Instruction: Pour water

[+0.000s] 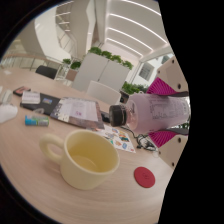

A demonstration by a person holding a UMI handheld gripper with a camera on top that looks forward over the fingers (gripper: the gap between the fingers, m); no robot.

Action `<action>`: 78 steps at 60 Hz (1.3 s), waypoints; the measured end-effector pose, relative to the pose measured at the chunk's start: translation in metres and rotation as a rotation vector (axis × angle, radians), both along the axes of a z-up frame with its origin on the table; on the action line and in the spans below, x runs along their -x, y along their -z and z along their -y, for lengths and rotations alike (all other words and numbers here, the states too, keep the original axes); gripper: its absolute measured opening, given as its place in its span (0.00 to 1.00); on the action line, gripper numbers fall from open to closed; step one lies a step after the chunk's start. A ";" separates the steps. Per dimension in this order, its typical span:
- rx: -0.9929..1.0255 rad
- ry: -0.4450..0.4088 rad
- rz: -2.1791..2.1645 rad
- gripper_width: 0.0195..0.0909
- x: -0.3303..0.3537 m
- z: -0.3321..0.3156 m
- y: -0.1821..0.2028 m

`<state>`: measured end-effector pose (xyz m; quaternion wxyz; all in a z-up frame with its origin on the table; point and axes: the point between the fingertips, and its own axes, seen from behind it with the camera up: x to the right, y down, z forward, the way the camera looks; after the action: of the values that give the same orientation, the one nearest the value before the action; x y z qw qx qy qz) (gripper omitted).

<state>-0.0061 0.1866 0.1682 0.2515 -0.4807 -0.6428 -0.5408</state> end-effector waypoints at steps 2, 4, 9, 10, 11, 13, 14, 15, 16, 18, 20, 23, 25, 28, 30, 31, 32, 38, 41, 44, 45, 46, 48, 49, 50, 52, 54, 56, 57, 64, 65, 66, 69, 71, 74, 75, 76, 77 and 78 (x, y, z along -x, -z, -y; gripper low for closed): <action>-0.053 0.071 -0.163 0.32 -0.002 -0.001 -0.011; -0.103 0.138 -0.354 0.32 -0.003 -0.002 -0.024; -0.199 0.225 -0.850 0.32 -0.005 -0.001 -0.053; -0.260 0.247 -0.984 0.32 -0.009 0.012 -0.047; -0.267 0.252 -1.093 0.32 -0.010 0.012 -0.054; -0.268 0.256 -1.311 0.33 -0.010 0.012 -0.062; -0.297 0.244 -1.416 0.36 -0.006 0.018 -0.063; -0.249 0.253 -1.500 0.38 -0.011 0.011 -0.067; -0.228 0.251 -1.585 0.40 -0.014 0.009 -0.068; -0.193 0.237 -1.744 0.46 -0.017 0.011 -0.061; -0.154 0.228 -1.863 0.48 -0.023 0.012 -0.056; -0.164 0.222 -1.983 0.48 -0.035 0.013 -0.043; -0.187 0.235 -2.021 0.48 -0.054 0.012 -0.033; -0.177 0.281 -2.026 0.48 -0.074 0.012 -0.001; -0.162 0.304 -2.022 0.48 -0.074 0.012 0.020; -0.154 0.313 -2.022 0.48 -0.076 0.012 0.026; -0.146 0.323 -2.022 0.48 -0.078 0.011 0.033; -0.084 0.357 -2.029 0.49 -0.082 0.013 0.074; -0.042 0.371 -1.996 0.50 -0.079 0.013 0.091; 0.000 0.379 -1.953 0.50 -0.078 0.013 0.110; 0.014 0.388 -1.936 0.51 -0.078 0.018 0.117; 0.013 0.380 -1.925 0.51 -0.078 0.018 0.118; 0.011 0.374 -1.903 0.51 -0.078 0.019 0.122; 0.011 0.375 -1.901 0.51 -0.078 0.020 0.124; 0.013 0.379 -1.904 0.51 -0.080 0.017 0.126; 0.010 0.382 -1.921 0.51 -0.081 0.018 0.125; 0.017 0.388 -1.938 0.51 -0.081 0.019 0.126; 0.025 0.397 -1.948 0.52 -0.081 0.020 0.126; 0.029 0.403 -1.948 0.53 -0.081 0.019 0.127; 0.084 0.505 -1.946 0.70 -0.080 0.034 0.134; 0.094 0.515 -1.950 0.76 -0.080 0.038 0.133; 0.102 0.522 -1.954 0.82 -0.079 0.042 0.131; 0.109 0.541 -1.964 0.92 -0.076 0.052 0.124; 0.111 0.545 -1.967 0.90 -0.075 0.063 0.118; 0.096 0.562 -1.952 0.90 -0.078 0.080 0.111; 0.090 0.566 -1.946 0.90 -0.079 0.086 0.108; 0.084 0.569 -1.940 0.90 -0.079 0.092 0.105; 0.079 0.572 -1.934 0.90 -0.079 0.098 0.100; 0.074 0.575 -1.929 0.90 -0.079 0.105 0.097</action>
<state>0.0725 0.0818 0.0715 0.5093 -0.8576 -0.0404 0.0594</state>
